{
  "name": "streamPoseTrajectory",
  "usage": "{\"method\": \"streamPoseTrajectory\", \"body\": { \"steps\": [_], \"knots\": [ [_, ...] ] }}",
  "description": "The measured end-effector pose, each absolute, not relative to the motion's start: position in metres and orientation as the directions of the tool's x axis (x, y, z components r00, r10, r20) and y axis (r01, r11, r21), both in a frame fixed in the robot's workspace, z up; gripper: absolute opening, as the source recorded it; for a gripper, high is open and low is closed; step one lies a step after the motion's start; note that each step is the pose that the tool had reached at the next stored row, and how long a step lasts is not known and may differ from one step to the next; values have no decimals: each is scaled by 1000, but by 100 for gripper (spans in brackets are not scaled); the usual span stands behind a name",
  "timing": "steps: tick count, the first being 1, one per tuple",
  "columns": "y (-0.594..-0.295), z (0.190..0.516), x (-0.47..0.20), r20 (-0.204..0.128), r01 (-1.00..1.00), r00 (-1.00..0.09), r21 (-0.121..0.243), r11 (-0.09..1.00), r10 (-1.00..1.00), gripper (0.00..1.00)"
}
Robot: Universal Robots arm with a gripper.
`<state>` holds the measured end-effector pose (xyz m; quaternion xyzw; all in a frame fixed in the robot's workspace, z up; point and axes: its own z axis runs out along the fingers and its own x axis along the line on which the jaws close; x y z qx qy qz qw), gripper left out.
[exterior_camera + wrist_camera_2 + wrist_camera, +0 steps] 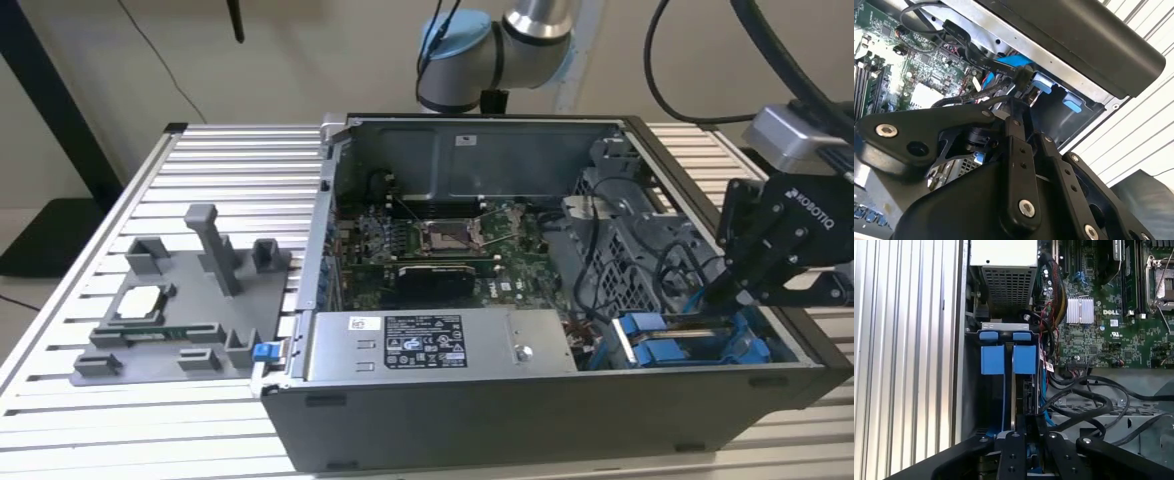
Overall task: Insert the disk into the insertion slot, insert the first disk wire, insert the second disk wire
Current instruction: 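Insert the first disk wire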
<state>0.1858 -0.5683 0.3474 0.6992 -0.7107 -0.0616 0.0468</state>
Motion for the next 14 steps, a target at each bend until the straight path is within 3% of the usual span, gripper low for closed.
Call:
{"method": "streamPoseTrajectory", "body": {
  "steps": [14],
  "knots": [
    [-566, 340, 186, -20, -988, -21, 153, 17, -1000, 0]
  ]
}}
